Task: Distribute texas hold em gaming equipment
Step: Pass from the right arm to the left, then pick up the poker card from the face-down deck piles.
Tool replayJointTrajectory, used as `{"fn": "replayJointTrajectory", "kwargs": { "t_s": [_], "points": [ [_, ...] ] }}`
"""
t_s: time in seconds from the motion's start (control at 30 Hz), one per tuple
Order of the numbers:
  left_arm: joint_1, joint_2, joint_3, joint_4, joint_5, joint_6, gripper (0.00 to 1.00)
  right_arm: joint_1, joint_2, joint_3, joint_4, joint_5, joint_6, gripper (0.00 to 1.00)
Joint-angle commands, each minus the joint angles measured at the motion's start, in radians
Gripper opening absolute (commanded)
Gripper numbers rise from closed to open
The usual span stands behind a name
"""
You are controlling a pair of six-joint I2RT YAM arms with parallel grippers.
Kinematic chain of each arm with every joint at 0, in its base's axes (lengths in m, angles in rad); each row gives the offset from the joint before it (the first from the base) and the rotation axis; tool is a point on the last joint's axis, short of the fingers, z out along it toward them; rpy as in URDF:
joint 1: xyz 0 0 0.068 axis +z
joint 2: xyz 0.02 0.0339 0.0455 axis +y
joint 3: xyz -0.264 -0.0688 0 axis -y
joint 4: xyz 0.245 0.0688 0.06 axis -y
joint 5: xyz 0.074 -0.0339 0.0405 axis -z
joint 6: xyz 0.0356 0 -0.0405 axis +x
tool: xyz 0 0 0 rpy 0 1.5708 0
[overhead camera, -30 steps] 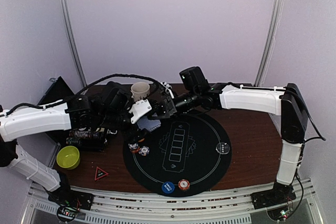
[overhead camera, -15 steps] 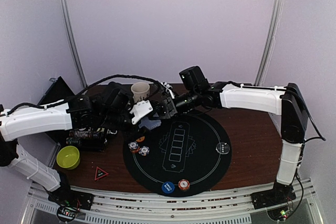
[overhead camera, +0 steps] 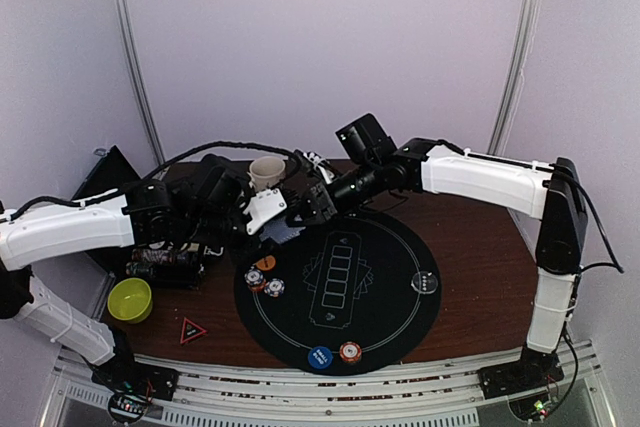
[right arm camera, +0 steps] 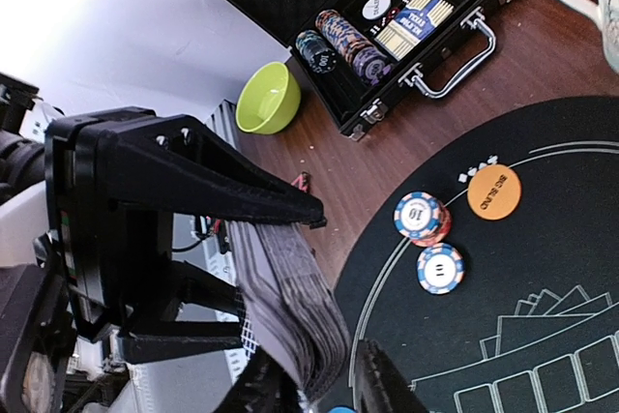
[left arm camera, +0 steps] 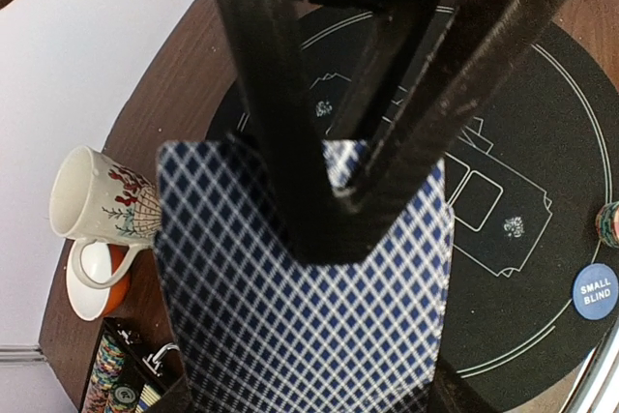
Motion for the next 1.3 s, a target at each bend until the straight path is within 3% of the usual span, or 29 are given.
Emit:
{"fn": "replayJointTrajectory", "kwargs": {
  "t_s": [0.0,0.43,0.73,0.97,1.13,1.27],
  "points": [
    [0.006,-0.024,0.026,0.026,-0.01,0.002,0.58,-0.003,-0.047,0.035,-0.095,0.096,-0.058,0.23],
    [0.006,-0.019,0.01,0.025,-0.044,-0.013,0.58,-0.007,-0.051,0.091,-0.163,0.126,-0.087,0.0],
    [0.006,-0.03,-0.024,0.027,-0.066,-0.049,0.58,-0.024,-0.059,0.178,-0.287,0.178,-0.162,0.0],
    [0.008,-0.041,-0.059,0.023,-0.118,-0.099,0.58,-0.084,-0.099,0.232,-0.287,0.069,-0.163,0.0],
    [0.008,-0.067,-0.075,0.003,-0.14,-0.147,0.58,-0.165,-0.112,0.213,-0.233,0.071,-0.12,0.0],
    [0.008,-0.107,-0.079,-0.025,-0.152,-0.177,0.59,-0.215,-0.106,0.096,0.017,0.114,0.067,0.0]
  ]
}}
